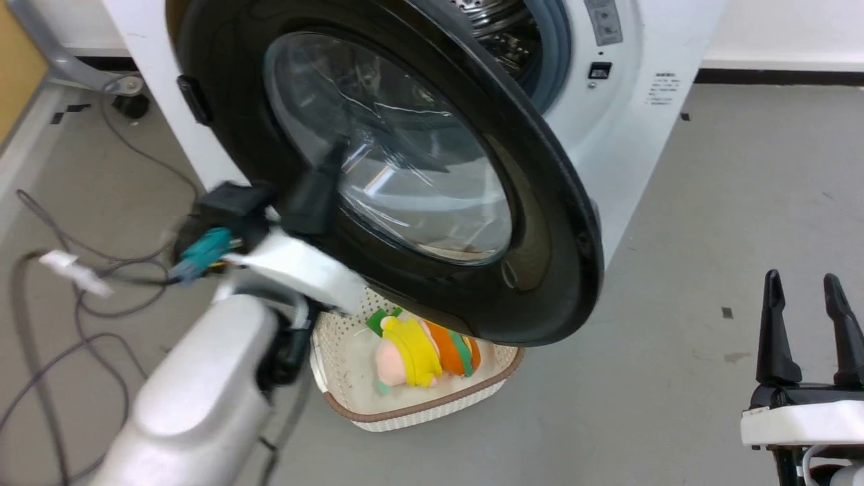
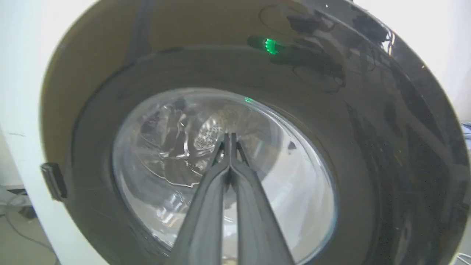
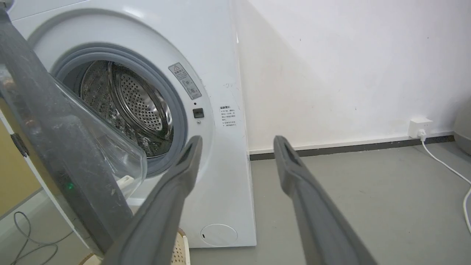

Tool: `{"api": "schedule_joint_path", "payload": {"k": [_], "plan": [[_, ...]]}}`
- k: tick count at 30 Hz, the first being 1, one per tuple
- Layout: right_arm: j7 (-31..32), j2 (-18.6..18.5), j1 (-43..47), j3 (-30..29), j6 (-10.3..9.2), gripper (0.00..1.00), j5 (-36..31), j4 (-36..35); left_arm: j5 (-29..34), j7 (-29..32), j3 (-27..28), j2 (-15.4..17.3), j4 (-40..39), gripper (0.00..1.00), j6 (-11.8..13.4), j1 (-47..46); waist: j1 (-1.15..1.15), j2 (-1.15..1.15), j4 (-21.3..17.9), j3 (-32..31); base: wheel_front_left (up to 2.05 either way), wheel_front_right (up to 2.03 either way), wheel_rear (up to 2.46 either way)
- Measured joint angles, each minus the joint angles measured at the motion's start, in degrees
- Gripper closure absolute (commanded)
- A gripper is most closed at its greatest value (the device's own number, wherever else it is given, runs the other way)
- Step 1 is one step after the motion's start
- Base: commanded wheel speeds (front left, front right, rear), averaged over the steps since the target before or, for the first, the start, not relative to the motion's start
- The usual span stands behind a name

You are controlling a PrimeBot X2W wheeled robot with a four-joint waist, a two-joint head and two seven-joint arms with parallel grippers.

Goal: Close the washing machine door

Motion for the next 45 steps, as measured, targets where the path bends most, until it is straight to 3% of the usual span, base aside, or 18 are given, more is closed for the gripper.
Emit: {"api": "schedule_joint_path", "payload": {"k": [4,5,6,7,14,18,21,22,23,24,31,36,37,41,45], "plan": [[0.0,0.0,0.1,-0.3,0.0,0.0,-0.8,-1.6,9.4,0.0,8.1,1.0,-6.0,1.0,5.4,4.4,0.0,0.0,1.0,-0.3,0.0,0.0,0.0],[0.0,0.0,0.1,-0.3,0.0,0.0,-0.9,-2.1,11.5,0.0,10.2,1.0,-7.7,0.91,6.7,5.6,0.0,0.0,1.2,-0.4,0.0,0.0,0.0],[0.0,0.0,0.1,-0.3,0.0,0.0,-0.9,-2.5,13.5,0.0,11.8,1.2,-9.3,0.56,7.9,6.9,0.0,0.0,1.3,-0.6,0.0,0.0,0.0],[0.0,0.0,0.1,-0.3,0.0,0.0,-1.1,-3.2,15.3,0.0,13.5,1.2,-10.7,0.0,9.2,8.3,0.0,0.0,1.5,-0.7,0.0,0.0,0.0],[0.0,0.0,-1.1,0.8,0.0,0.0,-0.9,-8.3,23.8,0.0,19.1,1.0,-17.5,0.0,14.0,20.1,0.0,0.0,2.8,-1.7,0.0,0.0,0.0],[0.0,0.0,-2.7,2.8,0.0,0.0,0.2,-11.4,24.5,0.0,23.3,-0.8,-19.4,0.0,15.2,26.8,0.0,0.0,3.5,-2.2,0.0,0.0,0.0],[0.0,-0.1,-4.0,4.6,0.0,0.0,1.2,-13.4,25.6,0.0,25.1,-1.9,-20.0,0.0,14.6,31.0,0.0,0.0,4.1,-2.6,0.0,0.0,0.0],[0.0,-0.1,-4.3,5.8,0.0,0.3,1.0,-14.1,25.8,0.0,25.6,-2.4,-20.0,0.0,14.4,32.1,0.0,0.0,4.3,-2.7,0.0,0.0,0.0],[0.0,-0.1,-4.7,7.1,0.0,0.73,0.7,-14.8,26.1,0.0,25.9,-2.9,-20.1,0.0,14.1,33.1,0.0,0.0,4.6,-2.8,0.0,0.0,0.0],[0.0,-0.1,-5.1,8.7,0.0,1.0,0.6,-15.4,26.4,0.0,26.2,-3.5,-20.1,0.0,13.8,34.0,0.0,0.0,4.8,-2.9,0.0,0.0,0.0],[-0.1,-6.7,-7.3,23.0,0.0,1.0,4.4,-18.1,28.5,0.0,27.2,-6.6,-19.8,0.0,10.2,37.9,0.0,0.0,6.4,-3.9,0.0,0.0,0.0],[-0.1,-14.6,-8.1,35.2,0.0,1.0,6.9,-14.8,30.6,0.0,27.8,-8.6,-19.3,0.0,7.9,38.2,0.0,0.0,7.1,-4.6,0.0,0.0,0.0],[-0.1,-17.9,-8.8,39.8,0.01,1.0,6.0,-12.9,31.6,0.0,27.8,-9.0,-19.2,0.0,7.3,38.2,0.0,0.0,7.2,-4.5,0.0,0.0,0.0],[0.0,-20.5,-9.5,43.9,0.1,1.0,5.6,-8.9,33.1,0.0,28.0,-9.5,-19.1,0.0,6.4,38.2,0.0,0.0,7.2,-4.1,0.0,0.0,0.0],[0.0,-21.5,-9.4,44.3,0.1,1.0,5.6,-3.7,33.9,0.0,28.1,-10.6,-19.0,0.0,5.9,38.2,0.0,0.0,7.0,-3.5,0.0,0.0,0.0]]}}
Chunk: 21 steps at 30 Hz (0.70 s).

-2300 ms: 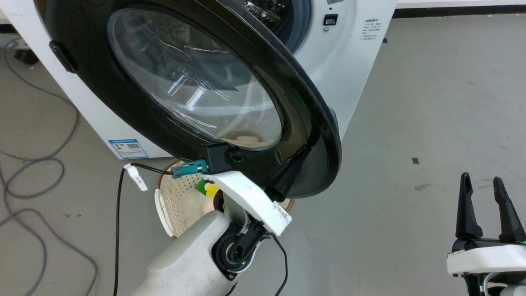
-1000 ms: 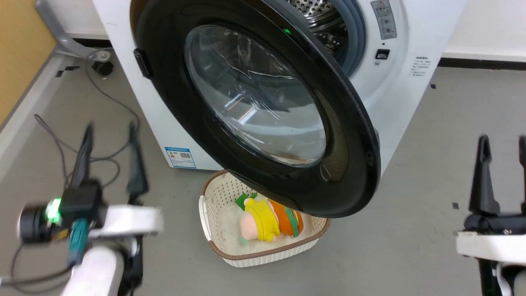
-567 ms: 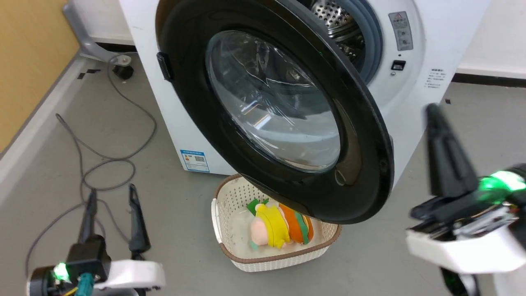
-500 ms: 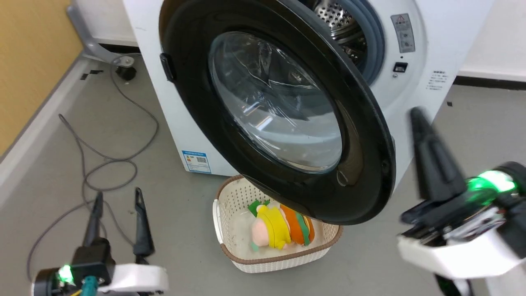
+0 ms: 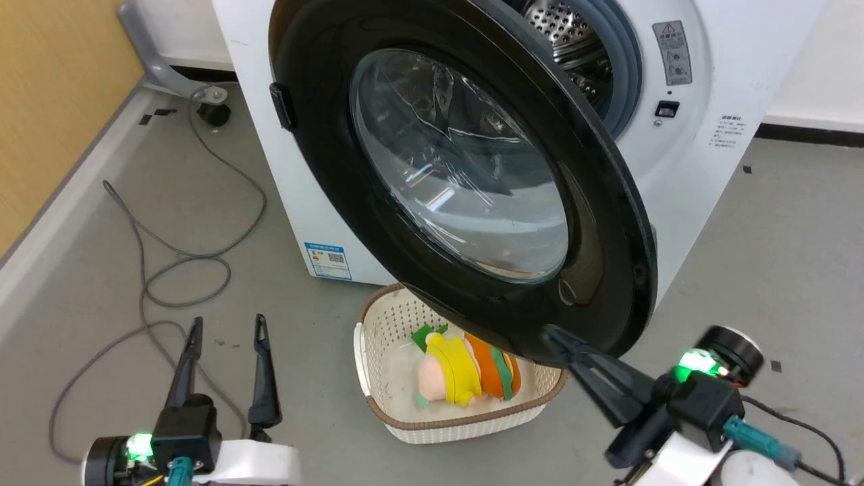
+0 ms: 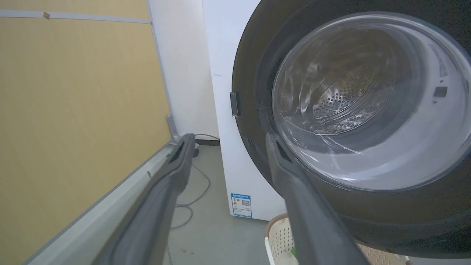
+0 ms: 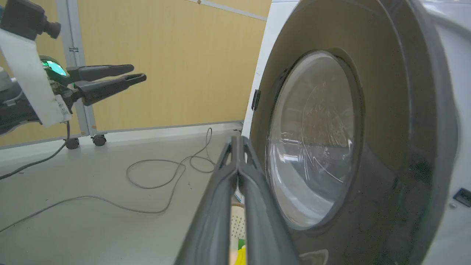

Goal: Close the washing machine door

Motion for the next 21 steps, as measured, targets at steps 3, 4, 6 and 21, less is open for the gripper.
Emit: {"api": "schedule_joint_path", "payload": {"k": [3,4,6,21], "plan": [[0.0,-0.5,0.0,-0.7,0.0,1.0,0.1,4.7,0.4,0.0,-0.1,-0.7,0.2,0.0,-0.5,-0.1,0.0,0.0,-0.2,0.6,0.0,0.0,0.0],[0.0,-0.6,0.0,-1.2,0.0,1.0,0.1,6.1,0.4,0.0,-0.1,-0.9,0.2,0.0,-0.6,-0.1,0.0,0.0,-0.2,0.8,0.0,0.0,0.0],[0.0,-0.6,0.0,-2.4,0.0,1.0,0.2,8.5,0.5,0.0,-0.1,-1.2,0.3,0.0,-1.1,-0.2,0.0,0.0,-0.3,1.3,0.0,0.0,0.0],[0.0,2.6,-8.5,-14.1,0.05,1.0,-1.2,19.2,1.8,0.0,-1.3,-3.7,0.2,0.0,-2.0,-4.6,0.01,0.0,0.0,8.1,0.0,0.0,0.0]]}}
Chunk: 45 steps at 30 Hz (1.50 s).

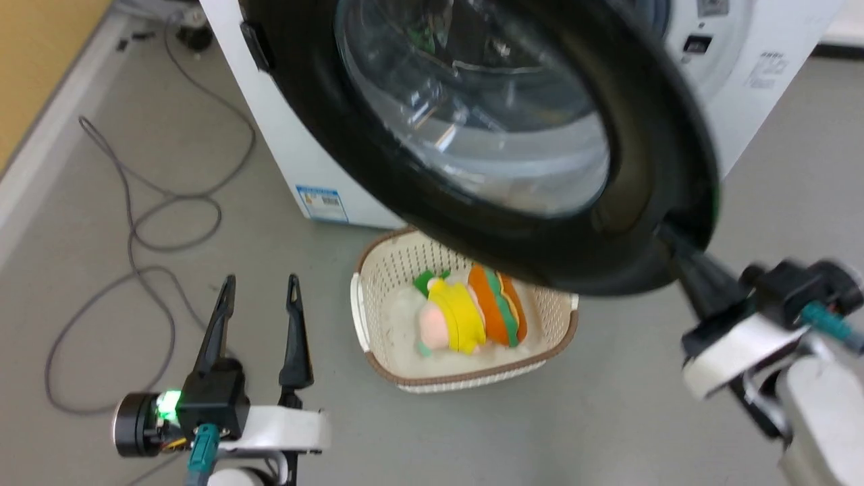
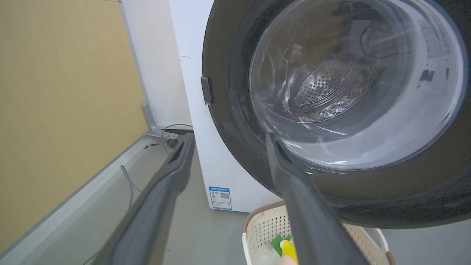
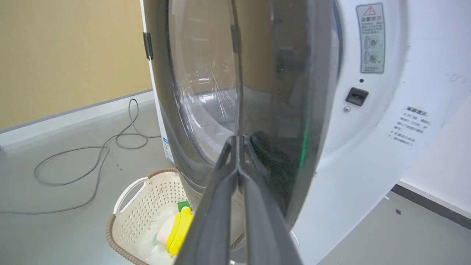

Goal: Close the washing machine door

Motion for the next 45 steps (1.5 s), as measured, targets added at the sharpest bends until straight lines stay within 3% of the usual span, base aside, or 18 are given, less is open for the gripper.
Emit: {"api": "schedule_joint_path", "payload": {"k": [17,31,36,45], "plan": [[0.0,0.5,-18.9,-15.2,-0.01,1.0,-4.5,11.2,-1.1,0.0,-3.3,-1.5,0.0,0.0,0.6,-6.4,0.0,0.0,3.0,10.4,0.0,0.0,0.0],[0.0,0.4,-26.4,-20.5,-0.01,1.0,-9.0,19.4,-1.8,0.0,-3.7,-1.5,-0.2,0.0,1.8,-7.3,0.0,0.0,4.8,11.9,0.0,0.0,0.0],[0.0,1.3,-25.8,-21.2,-0.02,1.0,-9.6,18.5,-2.0,0.0,-2.9,-1.6,0.3,0.0,2.2,-7.2,0.0,0.0,4.1,10.2,0.0,0.0,0.0],[0.0,5.2,-14.2,-23.6,-0.04,1.0,-13.2,5.9,-0.8,0.0,0.9,-1.5,2.4,0.0,2.0,-4.8,-0.01,0.0,0.6,4.1,0.0,0.0,0.0]]}}
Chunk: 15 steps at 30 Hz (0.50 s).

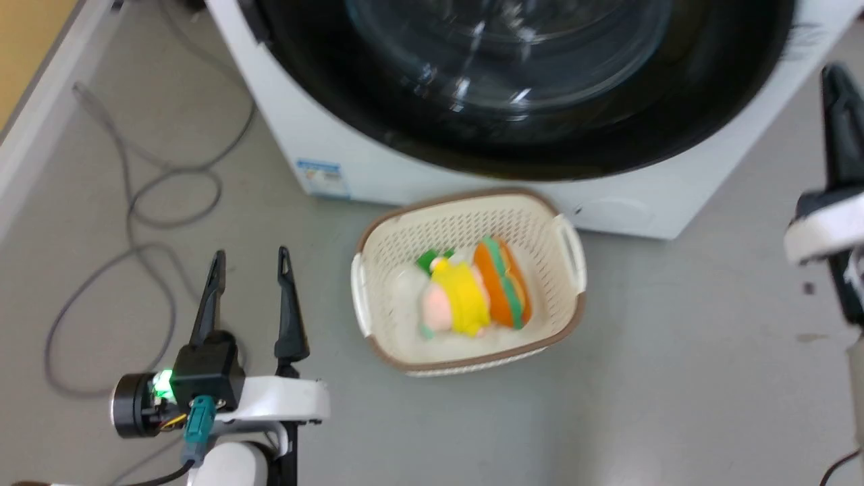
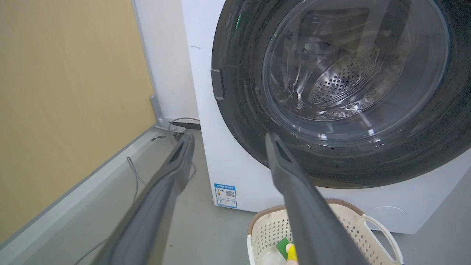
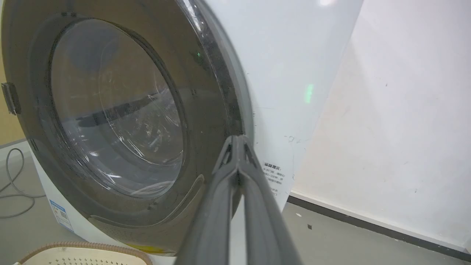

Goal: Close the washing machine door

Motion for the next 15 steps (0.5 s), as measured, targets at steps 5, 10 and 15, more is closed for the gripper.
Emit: {"api": "schedule_joint_path", "payload": {"k": [5,10,15], "plan": [[0.0,3.7,6.4,-1.6,0.0,1.0,-1.3,-5.8,1.0,0.0,1.0,0.3,0.5,0.0,-0.5,1.8,0.0,0.0,-3.1,-3.7,0.0,0.0,0.0],[0.0,7.4,13.1,-2.5,0.0,1.0,-1.6,-10.3,1.4,0.0,1.6,0.4,0.8,0.0,-0.5,4.3,0.0,0.0,-6.1,-7.3,0.0,0.0,0.0],[0.0,11.0,19.9,-2.9,-0.01,1.0,-2.2,-12.9,1.7,0.0,2.0,0.6,1.1,0.0,-0.6,6.9,0.0,0.0,-8.4,-10.7,0.0,0.0,0.0]]}}
